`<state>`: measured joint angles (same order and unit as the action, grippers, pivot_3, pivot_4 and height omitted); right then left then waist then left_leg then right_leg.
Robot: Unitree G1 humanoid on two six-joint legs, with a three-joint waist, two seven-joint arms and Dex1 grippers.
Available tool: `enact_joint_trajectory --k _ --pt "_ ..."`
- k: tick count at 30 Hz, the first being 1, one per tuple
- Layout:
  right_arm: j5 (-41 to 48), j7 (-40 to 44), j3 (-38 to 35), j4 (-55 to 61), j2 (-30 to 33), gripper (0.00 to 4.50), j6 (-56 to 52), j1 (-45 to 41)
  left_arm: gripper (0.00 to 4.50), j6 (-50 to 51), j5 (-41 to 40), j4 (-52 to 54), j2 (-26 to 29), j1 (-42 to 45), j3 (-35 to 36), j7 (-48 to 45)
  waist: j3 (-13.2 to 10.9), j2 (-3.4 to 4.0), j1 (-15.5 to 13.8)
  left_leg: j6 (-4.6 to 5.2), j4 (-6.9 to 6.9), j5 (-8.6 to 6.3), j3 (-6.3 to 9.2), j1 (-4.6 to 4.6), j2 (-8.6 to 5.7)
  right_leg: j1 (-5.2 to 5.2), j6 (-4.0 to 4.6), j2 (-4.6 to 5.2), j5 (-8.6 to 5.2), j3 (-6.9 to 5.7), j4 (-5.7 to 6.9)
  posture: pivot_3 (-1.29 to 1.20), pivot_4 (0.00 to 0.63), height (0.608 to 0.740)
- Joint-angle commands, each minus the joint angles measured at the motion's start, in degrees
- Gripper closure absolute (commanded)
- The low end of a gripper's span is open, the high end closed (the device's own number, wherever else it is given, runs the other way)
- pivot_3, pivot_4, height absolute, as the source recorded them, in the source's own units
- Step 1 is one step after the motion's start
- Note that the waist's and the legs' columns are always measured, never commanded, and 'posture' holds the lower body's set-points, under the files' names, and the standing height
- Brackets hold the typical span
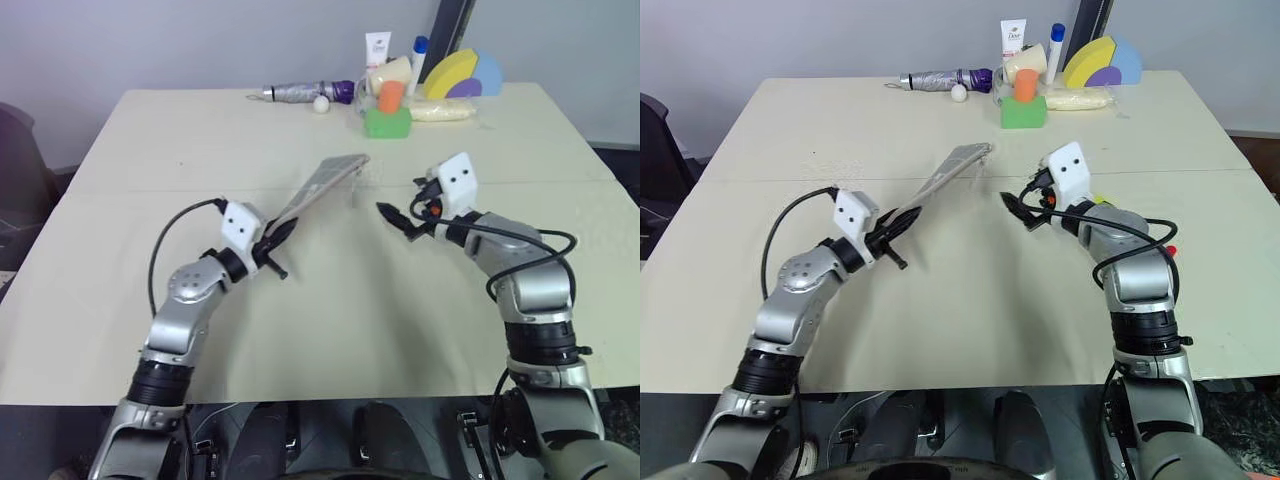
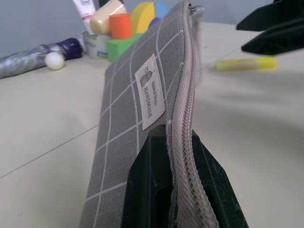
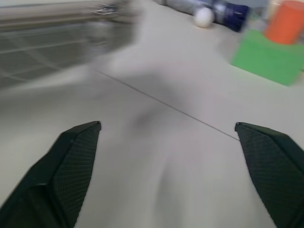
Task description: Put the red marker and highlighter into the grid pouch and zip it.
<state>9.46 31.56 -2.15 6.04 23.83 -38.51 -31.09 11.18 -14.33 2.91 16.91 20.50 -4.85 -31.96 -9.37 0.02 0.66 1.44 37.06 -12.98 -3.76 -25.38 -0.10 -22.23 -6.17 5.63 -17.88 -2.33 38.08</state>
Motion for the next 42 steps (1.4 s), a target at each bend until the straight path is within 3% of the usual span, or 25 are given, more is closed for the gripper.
enact_joint_trajectory --k 1,9,10,12,19,34,37,42 --pt "-0.1 -2.8 0.1 0.8 -1.4 0.09 0.7 -1.8 4.50 0.4 0.3 2.1 -0.8 1.1 -0.6 0.3 0.0 0.00 0.0 0.00 0.00 0.00 0.00 0.00 0.00 0.00 0.00 0.00 0.00 0.00 0.00 0.00 0.150 0.740" --pt "0.3 -8.2 -1.0 -6.7 -5.2 0.09 3.2 -6.5 4.50 0.8 0.3 2.6 -1.2 0.9 -1.1 -0.7 0.0 -0.01 -0.1 -0.01 0.02 0.01 0.00 0.00 -0.01 0.00 0.00 -0.01 0.00 0.00 0.00 0.00 0.150 0.740" --pt "0.6 -8.5 -1.3 -7.6 -5.5 0.33 3.7 -6.7 4.50 0.8 0.3 2.8 -1.2 0.7 -1.1 -0.7 0.0 -0.01 -0.1 -0.01 0.02 0.01 0.00 0.00 -0.01 0.01 0.00 0.00 0.00 0.00 0.00 0.00 0.150 0.740" --pt "1.2 -8.1 -1.4 -8.5 -5.7 0.95 4.4 -6.8 4.50 0.8 0.3 3.0 -1.2 0.5 -1.1 -0.7 0.0 -0.02 -0.1 -0.01 0.02 0.01 -0.01 -0.01 -0.01 0.01 0.00 0.00 0.00 0.00 -0.01 0.00 0.150 0.740" --pt "2.5 -6.9 -0.6 -6.9 -6.0 4.48 5.0 -6.3 4.50 1.1 0.6 3.7 -1.6 -0.2 -1.4 -0.3 0.0 -0.02 0.0 0.00 0.01 0.00 -0.01 -0.01 0.00 0.00 0.00 0.00 0.00 0.01 -0.01 0.00 0.150 0.740" --pt "3.4 -3.1 3.7 1.3 -4.3 4.48 1.3 -2.7 4.50 1.1 1.2 1.6 -2.7 1.0 -0.8 -0.1 0.0 -0.02 -0.1 0.00 0.02 0.00 0.00 -0.01 0.00 0.00 0.00 0.03 0.00 0.01 -0.02 0.00 0.150 0.740" --pt "3.0 -3.7 3.2 1.6 -3.3 3.64 0.2 -2.1 4.50 1.0 1.1 1.4 -2.7 1.2 -0.7 -0.1 0.0 -0.03 0.0 0.00 0.02 0.00 0.00 -0.01 0.00 0.01 0.00 0.04 0.00 0.01 -0.02 0.00 0.150 0.740" --pt "1.4 -5.1 2.7 0.1 -1.8 1.17 1.1 -1.9 4.50 0.9 1.2 1.0 -2.7 1.5 -0.7 -0.2 0.0 -0.03 0.0 0.00 0.01 0.00 0.00 -0.01 0.00 0.00 0.00 0.05 0.00 0.01 -0.02 0.00 0.150 0.740"
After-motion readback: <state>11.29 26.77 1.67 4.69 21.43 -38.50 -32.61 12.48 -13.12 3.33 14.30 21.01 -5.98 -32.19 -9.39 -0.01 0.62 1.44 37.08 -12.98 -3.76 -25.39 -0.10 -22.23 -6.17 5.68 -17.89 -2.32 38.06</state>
